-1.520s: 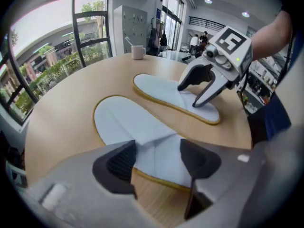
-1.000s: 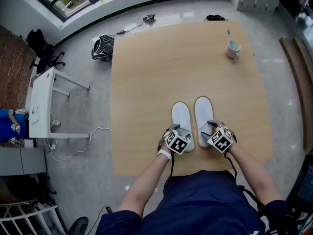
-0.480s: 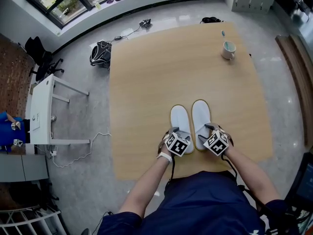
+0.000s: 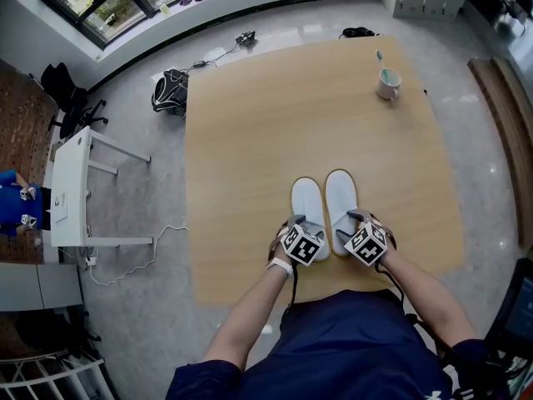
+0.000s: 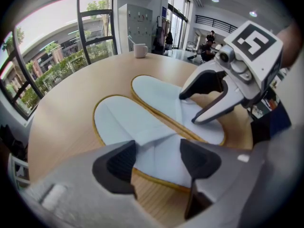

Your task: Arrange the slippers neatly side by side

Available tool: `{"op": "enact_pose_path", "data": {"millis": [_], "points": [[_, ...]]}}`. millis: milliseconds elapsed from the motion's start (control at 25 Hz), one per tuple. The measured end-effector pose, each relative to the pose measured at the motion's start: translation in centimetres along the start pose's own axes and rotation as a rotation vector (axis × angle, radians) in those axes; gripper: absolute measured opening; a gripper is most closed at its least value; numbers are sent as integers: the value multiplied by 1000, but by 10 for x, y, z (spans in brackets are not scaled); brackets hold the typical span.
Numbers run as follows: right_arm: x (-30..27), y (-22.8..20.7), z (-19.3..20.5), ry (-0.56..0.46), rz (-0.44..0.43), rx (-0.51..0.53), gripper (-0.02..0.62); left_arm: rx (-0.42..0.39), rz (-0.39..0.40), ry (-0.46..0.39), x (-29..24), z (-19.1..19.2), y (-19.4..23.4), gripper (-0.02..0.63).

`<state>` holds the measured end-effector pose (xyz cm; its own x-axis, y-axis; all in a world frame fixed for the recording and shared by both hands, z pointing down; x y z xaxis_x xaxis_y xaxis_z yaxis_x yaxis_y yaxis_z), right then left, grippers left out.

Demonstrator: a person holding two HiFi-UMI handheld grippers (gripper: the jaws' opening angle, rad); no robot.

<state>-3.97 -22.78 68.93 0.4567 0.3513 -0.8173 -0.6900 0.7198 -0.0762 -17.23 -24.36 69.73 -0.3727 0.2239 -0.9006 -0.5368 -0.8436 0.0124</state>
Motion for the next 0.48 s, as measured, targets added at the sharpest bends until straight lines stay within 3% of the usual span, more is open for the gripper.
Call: {"op": "enact_pose_path", "data": {"millis": [480], "points": [[1,3,-4,1,-4,10,262,-3,13,-7,3,1,3,302]]}}
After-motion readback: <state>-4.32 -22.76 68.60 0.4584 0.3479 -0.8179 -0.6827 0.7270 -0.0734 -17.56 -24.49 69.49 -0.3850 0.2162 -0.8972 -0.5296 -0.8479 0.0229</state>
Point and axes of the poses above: the fingertips, and each gripper's own axes: x backward along the fingers, y to its left, z out of its underside, the point moved 7 cm from there along x, backward along the fingers, and after that the axes turned 5 degrees about -x, right-handed, at the moved point
